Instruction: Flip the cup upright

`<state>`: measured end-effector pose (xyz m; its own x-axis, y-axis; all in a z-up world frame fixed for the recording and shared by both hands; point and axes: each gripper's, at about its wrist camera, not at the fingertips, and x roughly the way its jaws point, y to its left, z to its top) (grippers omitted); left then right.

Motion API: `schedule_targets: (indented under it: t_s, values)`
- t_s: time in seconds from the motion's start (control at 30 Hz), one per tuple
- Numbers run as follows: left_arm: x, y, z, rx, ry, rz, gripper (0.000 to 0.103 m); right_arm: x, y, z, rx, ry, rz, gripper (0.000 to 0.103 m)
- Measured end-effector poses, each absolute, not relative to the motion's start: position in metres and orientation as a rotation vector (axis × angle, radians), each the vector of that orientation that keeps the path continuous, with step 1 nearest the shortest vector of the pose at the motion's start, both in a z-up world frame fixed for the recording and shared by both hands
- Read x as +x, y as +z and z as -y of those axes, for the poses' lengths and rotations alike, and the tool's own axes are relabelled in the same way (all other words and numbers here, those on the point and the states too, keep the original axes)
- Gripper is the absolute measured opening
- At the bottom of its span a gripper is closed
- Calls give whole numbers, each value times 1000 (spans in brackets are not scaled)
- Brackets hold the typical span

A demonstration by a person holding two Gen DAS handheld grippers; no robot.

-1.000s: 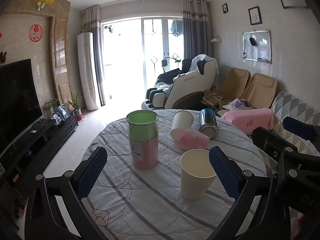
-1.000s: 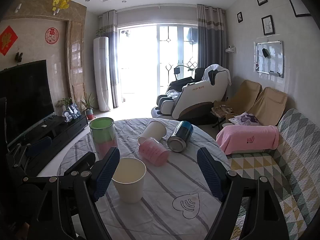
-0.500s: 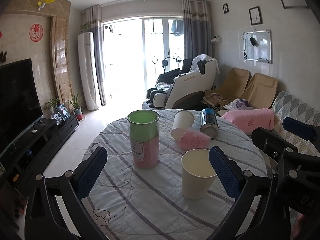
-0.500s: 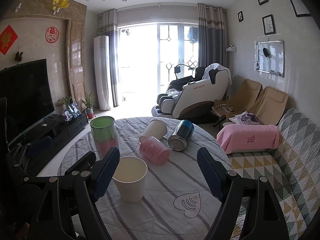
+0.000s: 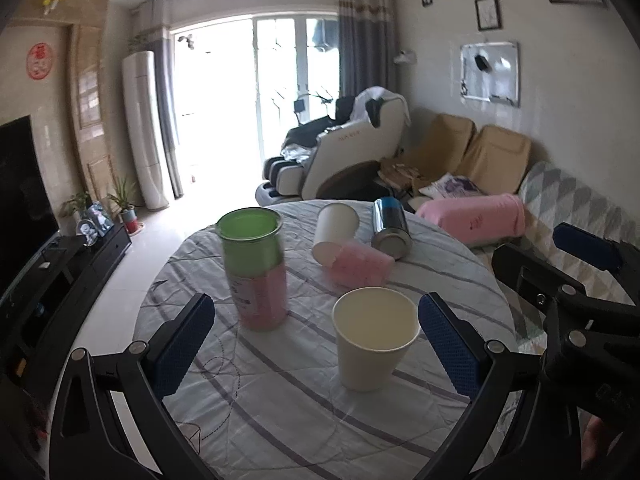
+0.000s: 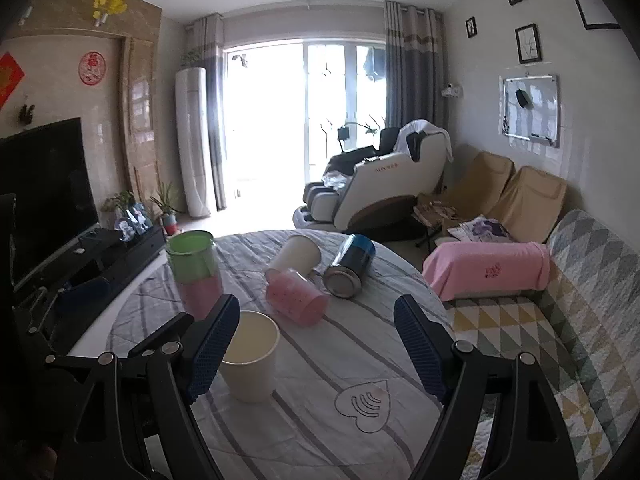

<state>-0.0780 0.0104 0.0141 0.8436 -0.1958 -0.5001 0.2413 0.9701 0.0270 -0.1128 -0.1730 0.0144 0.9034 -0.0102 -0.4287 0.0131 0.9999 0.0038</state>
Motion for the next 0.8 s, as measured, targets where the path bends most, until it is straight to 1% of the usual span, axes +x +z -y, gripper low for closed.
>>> schedule_targets:
  t_s: [0.4, 0.8]
  values:
    - [-57, 18, 6, 122, -267, -535, 103, -92, 17, 188, 33, -50, -488, 81]
    - [-59, 19, 6, 123, -248, -528, 103, -91, 17, 187, 32, -39, -490, 81]
